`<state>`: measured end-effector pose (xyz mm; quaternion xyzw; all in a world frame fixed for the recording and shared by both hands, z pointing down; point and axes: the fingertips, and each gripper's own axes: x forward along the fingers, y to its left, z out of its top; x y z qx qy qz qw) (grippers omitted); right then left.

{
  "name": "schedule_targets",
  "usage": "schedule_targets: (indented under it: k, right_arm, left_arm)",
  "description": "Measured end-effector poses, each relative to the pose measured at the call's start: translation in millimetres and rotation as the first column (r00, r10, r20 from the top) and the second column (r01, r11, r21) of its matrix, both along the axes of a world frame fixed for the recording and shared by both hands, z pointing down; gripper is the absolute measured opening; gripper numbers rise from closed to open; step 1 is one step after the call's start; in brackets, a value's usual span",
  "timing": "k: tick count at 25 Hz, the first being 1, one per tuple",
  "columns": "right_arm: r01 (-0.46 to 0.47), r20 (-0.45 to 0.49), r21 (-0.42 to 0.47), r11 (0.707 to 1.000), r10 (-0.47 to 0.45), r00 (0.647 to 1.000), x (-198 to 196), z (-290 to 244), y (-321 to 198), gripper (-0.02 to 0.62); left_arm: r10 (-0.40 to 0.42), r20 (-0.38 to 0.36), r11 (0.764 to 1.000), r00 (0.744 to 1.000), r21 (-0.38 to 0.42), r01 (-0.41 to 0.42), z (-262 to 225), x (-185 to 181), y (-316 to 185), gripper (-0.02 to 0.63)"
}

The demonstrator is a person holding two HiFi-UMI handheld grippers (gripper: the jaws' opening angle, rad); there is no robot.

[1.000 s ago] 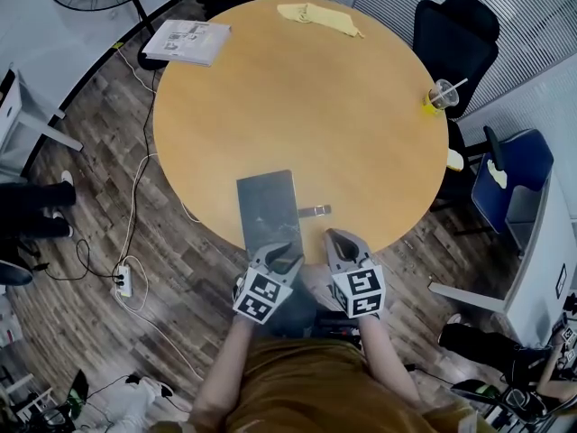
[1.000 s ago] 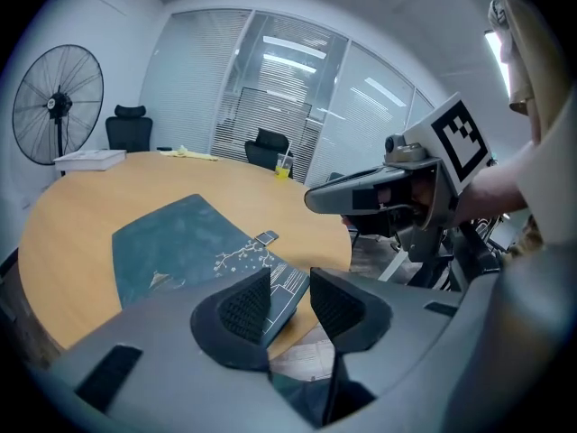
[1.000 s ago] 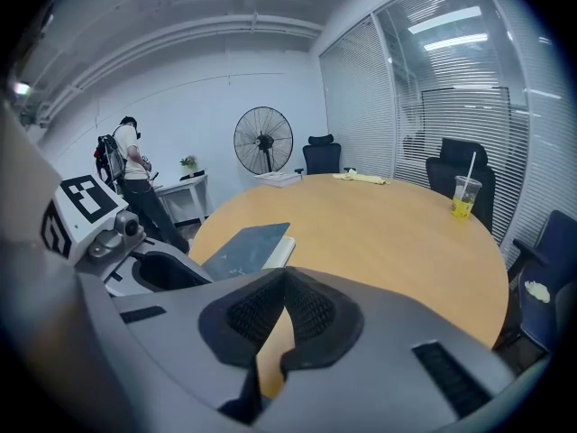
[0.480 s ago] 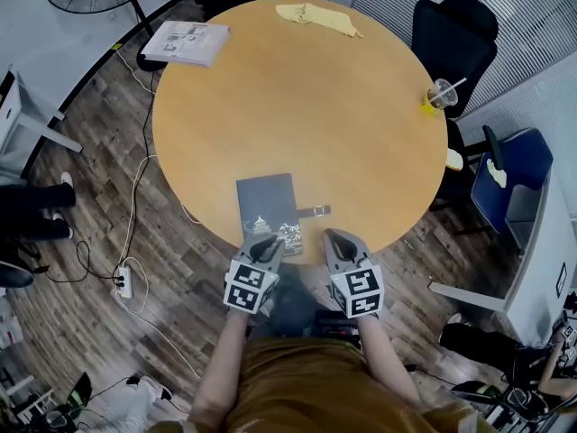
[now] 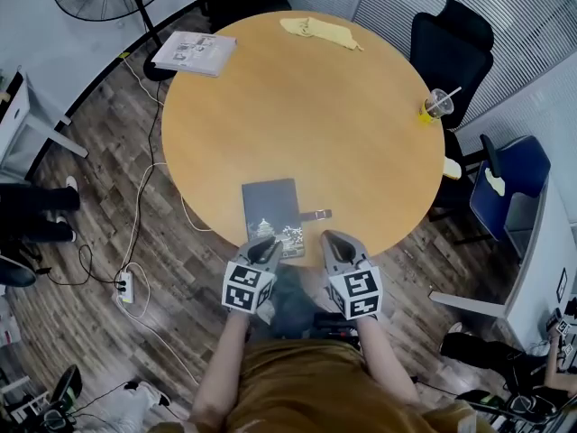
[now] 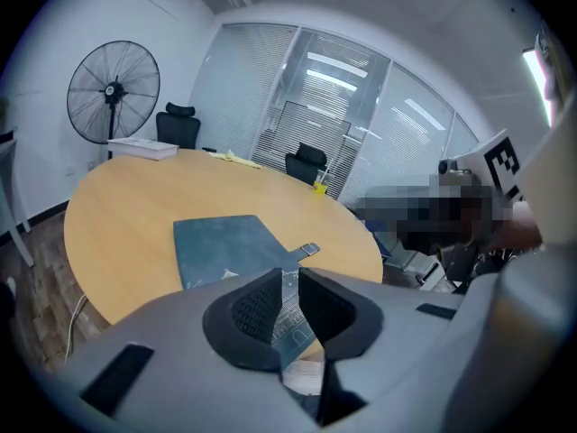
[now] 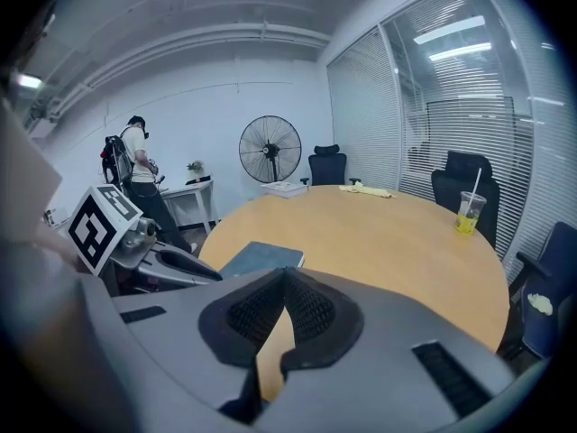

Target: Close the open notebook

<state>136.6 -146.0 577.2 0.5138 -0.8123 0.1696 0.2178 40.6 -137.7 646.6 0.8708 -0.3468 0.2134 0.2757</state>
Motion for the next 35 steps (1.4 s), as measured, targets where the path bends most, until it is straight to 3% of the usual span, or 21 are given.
schedule_targets:
  k: [8,13,19,27,35]
  right_arm:
    - [0.032,0.000,0.066,0.997,-0.032,0.999,-18.5,-24.3,7.9,0.012]
    - [0.053,-0.001,0.112,0.992,-0.053,0.999,-30.3,-40.9,17.2,0.012]
    - [0.068,0.002,0.163,0.984,-0.069,0.998,-42.9,-59.9,31.1,0.012]
    - [0.070,0.003,0.221,0.973,-0.073,0.997,-53.1,-81.1,49.6,0.012]
    - [0.056,-0.003,0.253,0.966,-0.057,0.998,-49.3,-93.4,59.2,0.012]
  left_arm:
    - [-0.077,-0.029,0.993,0.997,0.083,0.079,-39.6,-20.6,-3.9,0.072]
    - [-0.132,-0.030,0.977,0.991,0.163,0.135,-68.4,-38.1,-4.0,0.072]
    - [-0.194,-0.088,0.949,0.977,0.234,0.210,-107.7,-58.3,4.4,0.072]
    - [-0.223,-0.117,0.916,0.968,0.316,0.249,-143.7,-76.9,19.4,0.072]
    - [-0.225,-0.122,0.904,0.967,0.343,0.254,-156.2,-79.7,28.9,0.072]
